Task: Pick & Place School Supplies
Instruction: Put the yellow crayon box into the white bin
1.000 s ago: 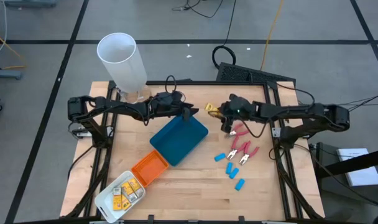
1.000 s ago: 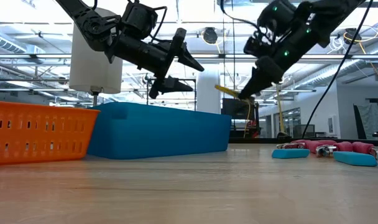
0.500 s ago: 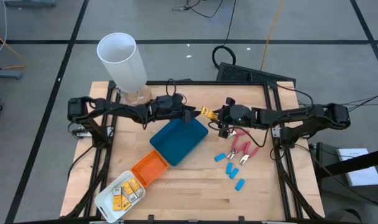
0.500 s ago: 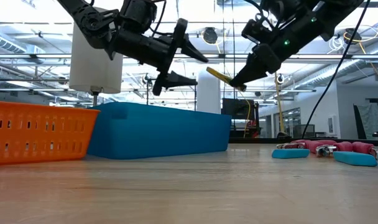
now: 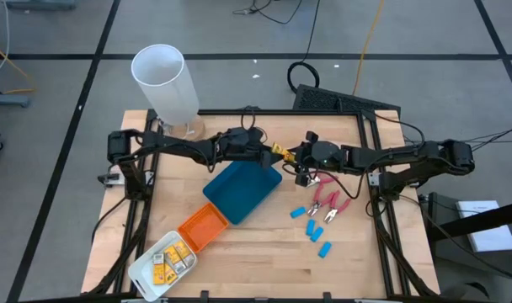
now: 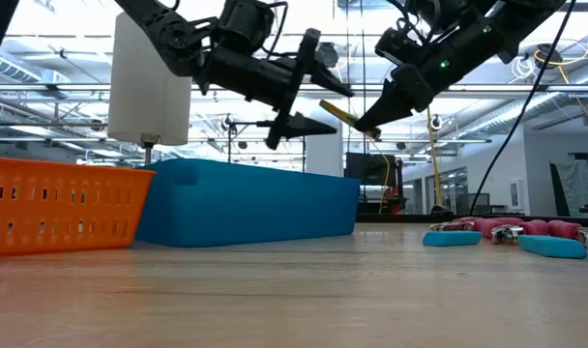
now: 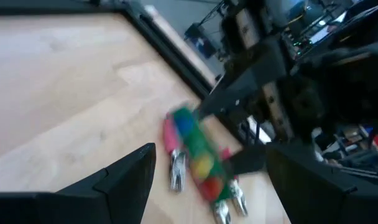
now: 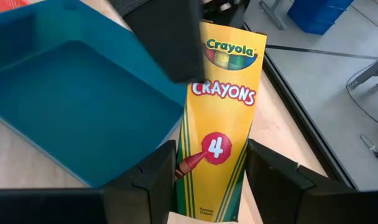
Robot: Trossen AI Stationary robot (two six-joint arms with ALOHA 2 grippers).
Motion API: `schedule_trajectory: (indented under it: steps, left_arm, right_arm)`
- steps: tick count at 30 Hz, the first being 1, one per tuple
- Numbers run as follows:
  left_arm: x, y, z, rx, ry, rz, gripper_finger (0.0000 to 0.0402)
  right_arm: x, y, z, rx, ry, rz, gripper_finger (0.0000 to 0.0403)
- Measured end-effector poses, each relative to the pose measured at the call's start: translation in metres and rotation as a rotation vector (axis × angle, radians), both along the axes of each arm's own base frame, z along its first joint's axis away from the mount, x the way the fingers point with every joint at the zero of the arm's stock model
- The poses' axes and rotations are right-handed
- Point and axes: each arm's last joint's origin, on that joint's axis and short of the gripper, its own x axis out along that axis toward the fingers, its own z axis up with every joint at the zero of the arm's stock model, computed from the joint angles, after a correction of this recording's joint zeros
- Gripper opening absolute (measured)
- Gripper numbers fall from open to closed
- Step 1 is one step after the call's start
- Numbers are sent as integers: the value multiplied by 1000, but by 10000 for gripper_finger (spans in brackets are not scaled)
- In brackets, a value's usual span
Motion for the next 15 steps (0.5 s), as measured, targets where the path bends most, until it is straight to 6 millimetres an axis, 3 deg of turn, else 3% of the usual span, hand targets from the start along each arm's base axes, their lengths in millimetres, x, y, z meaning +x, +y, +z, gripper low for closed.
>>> schedule_trajectory:
  steps: [11,15]
  left_arm:
    - [-2,14,7,-71,1,-101,306]
    - [-2,15,5,-81,25,-97,283]
  right_arm:
    - [-1,0,-2,4,29,0,171]
    - [-2,0,-3,4,32,0,171]
